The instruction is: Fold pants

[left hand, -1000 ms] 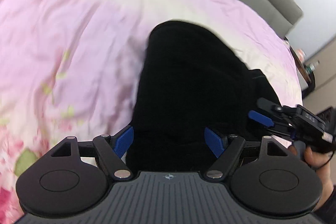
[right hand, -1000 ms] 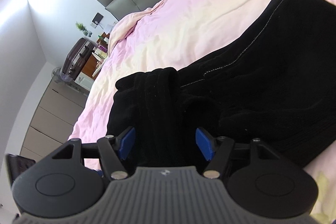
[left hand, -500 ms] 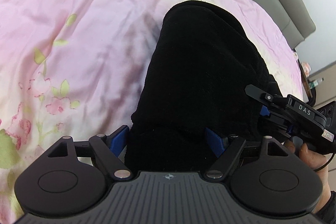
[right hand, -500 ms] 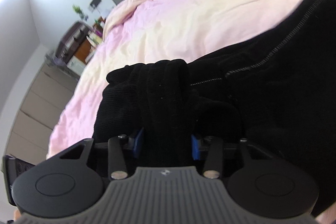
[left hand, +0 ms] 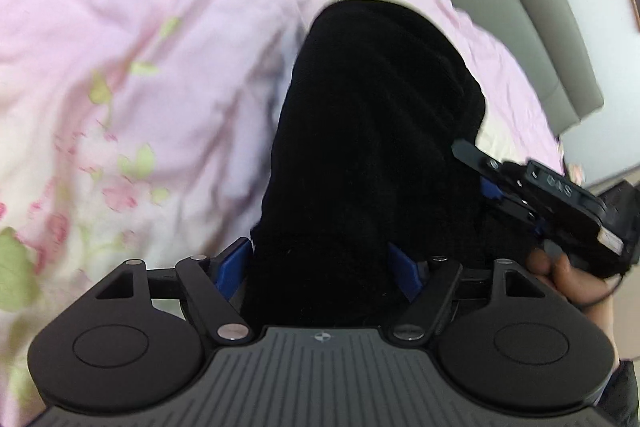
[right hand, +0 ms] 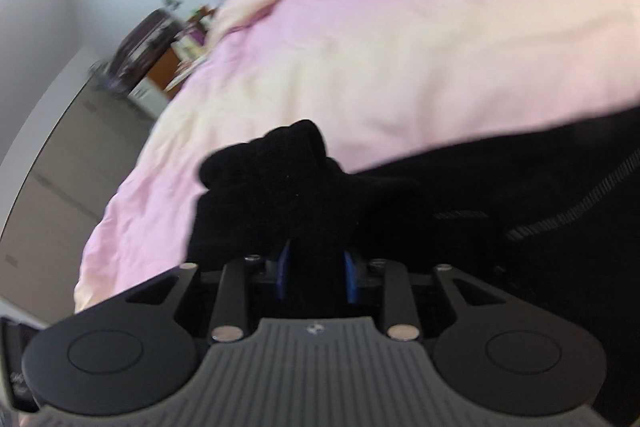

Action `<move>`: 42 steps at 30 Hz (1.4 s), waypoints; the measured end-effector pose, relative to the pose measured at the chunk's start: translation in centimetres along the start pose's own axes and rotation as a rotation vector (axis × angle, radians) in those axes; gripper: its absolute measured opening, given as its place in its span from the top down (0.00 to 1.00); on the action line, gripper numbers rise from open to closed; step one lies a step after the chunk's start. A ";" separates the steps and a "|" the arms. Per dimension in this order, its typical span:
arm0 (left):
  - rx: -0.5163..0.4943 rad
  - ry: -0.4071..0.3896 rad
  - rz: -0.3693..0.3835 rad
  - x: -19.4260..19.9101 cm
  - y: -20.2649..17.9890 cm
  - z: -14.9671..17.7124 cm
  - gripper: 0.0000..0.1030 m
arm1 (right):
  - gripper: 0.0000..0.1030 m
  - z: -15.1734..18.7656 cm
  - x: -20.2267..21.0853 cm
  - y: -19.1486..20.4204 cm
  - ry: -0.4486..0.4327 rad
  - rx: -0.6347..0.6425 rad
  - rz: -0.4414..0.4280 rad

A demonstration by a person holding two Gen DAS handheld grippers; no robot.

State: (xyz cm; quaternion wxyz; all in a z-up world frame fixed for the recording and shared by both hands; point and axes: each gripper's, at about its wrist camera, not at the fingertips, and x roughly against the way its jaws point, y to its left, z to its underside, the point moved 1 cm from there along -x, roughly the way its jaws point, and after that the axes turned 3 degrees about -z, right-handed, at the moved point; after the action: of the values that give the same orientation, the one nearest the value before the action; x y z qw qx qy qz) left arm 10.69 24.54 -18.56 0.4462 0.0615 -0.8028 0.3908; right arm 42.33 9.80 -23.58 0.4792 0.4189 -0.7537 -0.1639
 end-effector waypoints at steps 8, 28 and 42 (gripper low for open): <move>-0.052 -0.015 -0.058 -0.4 -0.8 0.0 0.14 | 0.48 1.7 5.1 0.6 -0.095 0.086 0.030; -0.087 -0.052 -0.092 -0.2 -1.8 0.1 0.15 | 0.88 6.0 7.3 2.6 0.049 0.229 0.033; -0.148 -0.006 -0.115 -1.7 -2.5 1.0 0.11 | 0.83 8.5 5.9 -1.5 0.101 0.073 0.107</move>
State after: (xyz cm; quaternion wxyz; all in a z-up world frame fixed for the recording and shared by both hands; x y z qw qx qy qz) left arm 12.18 21.76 -18.77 0.4690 0.0754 -0.8259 0.3038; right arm 34.63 3.00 -25.24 0.5089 0.4030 -0.7554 -0.0890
